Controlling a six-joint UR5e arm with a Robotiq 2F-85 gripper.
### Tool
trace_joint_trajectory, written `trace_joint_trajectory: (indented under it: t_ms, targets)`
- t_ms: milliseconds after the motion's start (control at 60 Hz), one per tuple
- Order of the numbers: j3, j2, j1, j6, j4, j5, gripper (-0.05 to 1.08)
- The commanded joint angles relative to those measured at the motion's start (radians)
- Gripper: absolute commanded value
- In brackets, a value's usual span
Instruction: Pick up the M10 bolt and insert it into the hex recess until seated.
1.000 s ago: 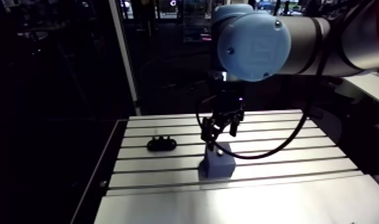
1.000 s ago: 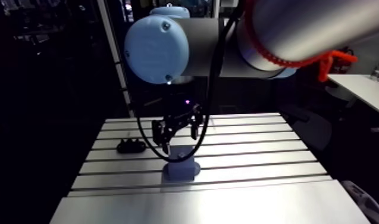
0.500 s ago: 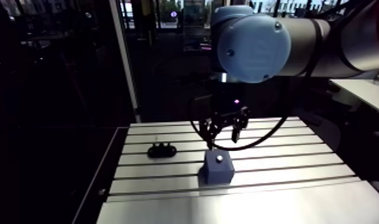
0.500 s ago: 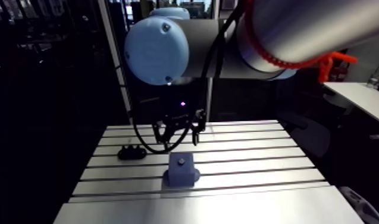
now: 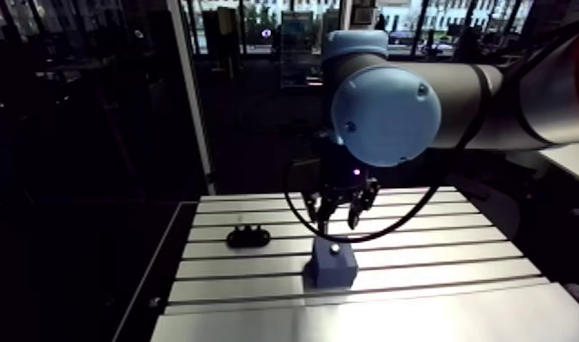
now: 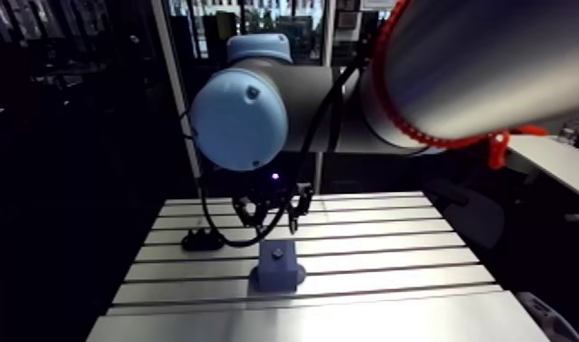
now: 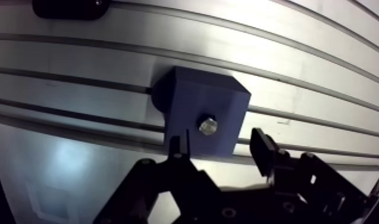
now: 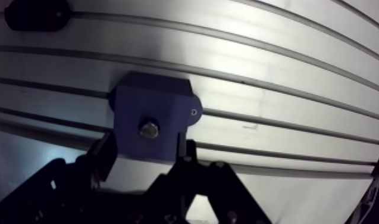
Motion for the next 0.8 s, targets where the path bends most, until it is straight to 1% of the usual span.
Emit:
trace_joint_trajectory:
  t_ms: [17,117,150,167,183,283,350,500,550,667,800]
  targets:
    - [0.007,-0.007,-0.002,0.003,-0.009,0.005,0.42]
    - [-0.008,-0.003,-0.001,0.034,0.012,0.002,0.44]
    - [-0.015,-0.003,-0.001,0.054,0.03,0.002,0.45]
    - [-0.024,0.001,-0.001,0.072,0.054,0.002,0.45]
    - [-0.029,0.002,-0.001,0.087,0.078,0.006,0.45]
    - [-0.031,0.005,0.001,0.106,0.109,0.007,0.45]
    - [-0.032,0.006,0.004,0.113,0.111,0.011,0.45]
    - [-0.026,0.008,0.002,0.127,0.114,0.01,0.45]
    - [-0.02,0.01,-0.002,0.128,0.111,0.013,0.46]
    - [-0.017,0.014,-0.001,0.128,0.104,0.007,0.46]
    - [-0.019,0.016,-0.004,0.122,0.086,0.005,0.47]
